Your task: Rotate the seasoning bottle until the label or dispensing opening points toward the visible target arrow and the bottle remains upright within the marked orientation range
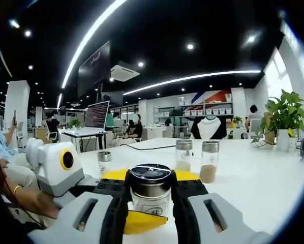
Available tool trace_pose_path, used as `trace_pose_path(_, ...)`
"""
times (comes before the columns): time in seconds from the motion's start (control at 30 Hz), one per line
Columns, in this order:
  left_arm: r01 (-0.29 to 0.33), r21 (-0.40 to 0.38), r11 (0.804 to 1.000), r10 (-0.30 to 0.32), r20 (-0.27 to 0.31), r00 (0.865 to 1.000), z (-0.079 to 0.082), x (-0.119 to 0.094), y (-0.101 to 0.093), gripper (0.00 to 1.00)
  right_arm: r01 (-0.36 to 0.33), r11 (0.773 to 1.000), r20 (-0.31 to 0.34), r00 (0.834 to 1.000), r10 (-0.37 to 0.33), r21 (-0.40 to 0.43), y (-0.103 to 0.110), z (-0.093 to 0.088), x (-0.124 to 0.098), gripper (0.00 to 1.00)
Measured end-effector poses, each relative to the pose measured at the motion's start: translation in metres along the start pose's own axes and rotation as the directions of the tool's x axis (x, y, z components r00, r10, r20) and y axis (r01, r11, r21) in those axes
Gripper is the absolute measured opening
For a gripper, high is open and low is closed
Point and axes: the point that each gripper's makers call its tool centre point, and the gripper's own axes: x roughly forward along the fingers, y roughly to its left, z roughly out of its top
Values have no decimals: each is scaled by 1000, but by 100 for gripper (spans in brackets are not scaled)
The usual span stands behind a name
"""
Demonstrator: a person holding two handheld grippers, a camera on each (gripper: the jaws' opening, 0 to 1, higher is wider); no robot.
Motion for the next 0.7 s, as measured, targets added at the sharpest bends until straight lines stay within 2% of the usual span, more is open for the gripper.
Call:
trace_pose_path(0.13, 23, -4, 1000, -23, -6, 1000, 0, -1, 3, 35, -31, 1000, -7, 999, 31, -1, 2, 0, 2, 29)
trace_pose_path(0.23, 68, -23, 997, -68, 0, 998, 1, -3, 2, 35, -70, 997, -5, 998, 70, -26, 6, 1, 4, 29)
trace_pose_path(0.33, 101, -18, 995, -101, 3, 995, 3, -5, 4, 35, -139, 988, -10, 990, 139, -73, 10, 2, 5, 29)
trace_pose_path(0.37, 130, -22, 991, -130, 6, 991, 4, -6, 4, 35, -164, 984, -13, 987, 163, -71, 10, 3, 5, 29)
trace_pose_path(0.47, 159, -32, 987, -159, 14, 987, 6, -7, 6, 35, -199, 977, -10, 980, 198, -71, 10, 5, 7, 29)
trace_pose_path(0.6, 161, -8, 987, -161, -11, 987, 3, -7, 8, 35, -229, 969, -34, 973, 227, -93, 12, 2, 12, 29)
trace_pose_path(0.7, 169, -47, 984, -169, -4, 986, 0, -8, 10, 35, -257, 963, -39, 966, 255, -85, 12, 0, 16, 30)
